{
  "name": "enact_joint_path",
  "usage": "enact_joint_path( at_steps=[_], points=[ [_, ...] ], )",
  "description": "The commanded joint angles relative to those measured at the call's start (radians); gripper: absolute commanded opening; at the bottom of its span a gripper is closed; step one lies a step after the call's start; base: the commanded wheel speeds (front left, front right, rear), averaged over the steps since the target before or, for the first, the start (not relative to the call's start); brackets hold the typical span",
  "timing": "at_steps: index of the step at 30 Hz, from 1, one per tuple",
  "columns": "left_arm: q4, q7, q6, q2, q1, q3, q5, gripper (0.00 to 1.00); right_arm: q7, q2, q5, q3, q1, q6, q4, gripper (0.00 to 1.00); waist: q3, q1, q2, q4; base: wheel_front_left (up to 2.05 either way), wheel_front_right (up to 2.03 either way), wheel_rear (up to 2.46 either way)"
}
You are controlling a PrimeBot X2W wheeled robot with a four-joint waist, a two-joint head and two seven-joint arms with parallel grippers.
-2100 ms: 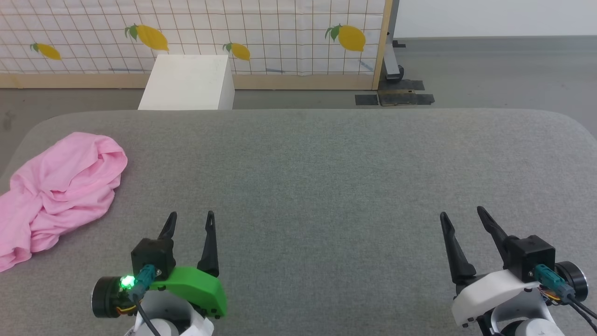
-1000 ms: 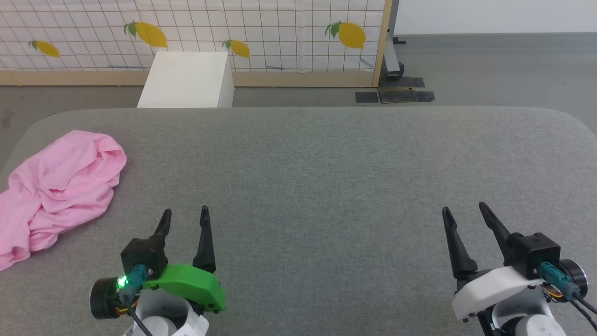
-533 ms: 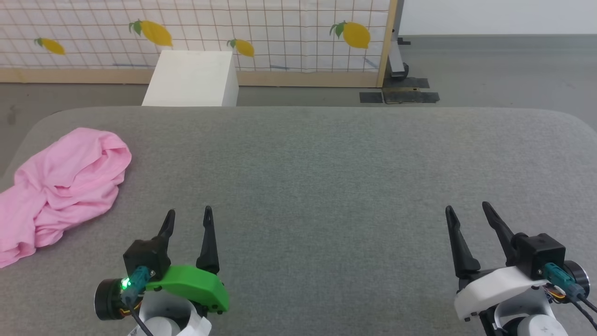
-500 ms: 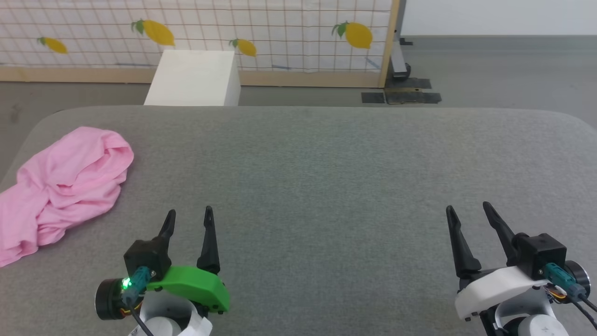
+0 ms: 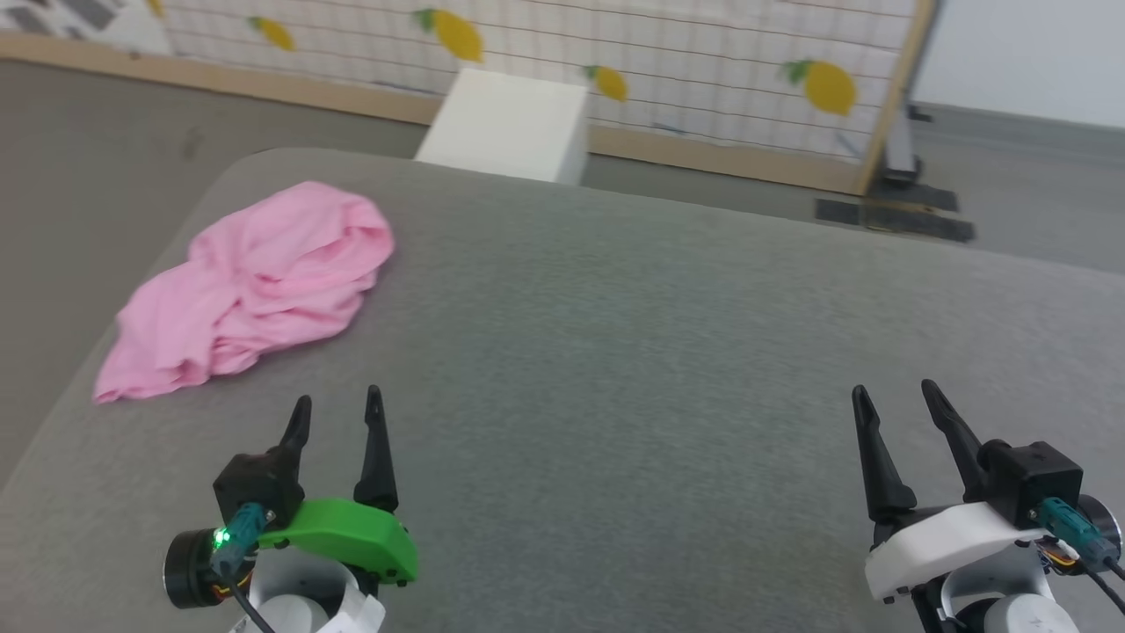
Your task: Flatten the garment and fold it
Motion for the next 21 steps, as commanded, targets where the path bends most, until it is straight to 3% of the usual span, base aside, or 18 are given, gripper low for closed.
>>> enact_joint_path(
  at_steps=[1,12,21],
  points=[
    [0.0,-0.009,0.012,0.015,0.003,0.002,-0.015,1.0,-0.009,0.0,0.008,0.001,0.007,-0.001,0.001,1.0,-0.012,0.0,0.0,0.134,0.0,0.0,0.0],
    [-0.031,-0.014,0.058,0.055,0.048,0.01,-0.054,1.0,-0.021,0.001,0.035,0.039,0.012,-0.001,0.013,1.0,-0.044,0.0,0.0,0.328,0.0,0.0,0.0],
    [-0.047,-0.021,0.085,0.077,0.066,0.003,-0.089,1.0,-0.04,0.001,0.057,0.05,0.007,-0.001,0.033,1.0,-0.051,0.0,0.0,0.407,0.0,0.0,0.0]
  ],
)
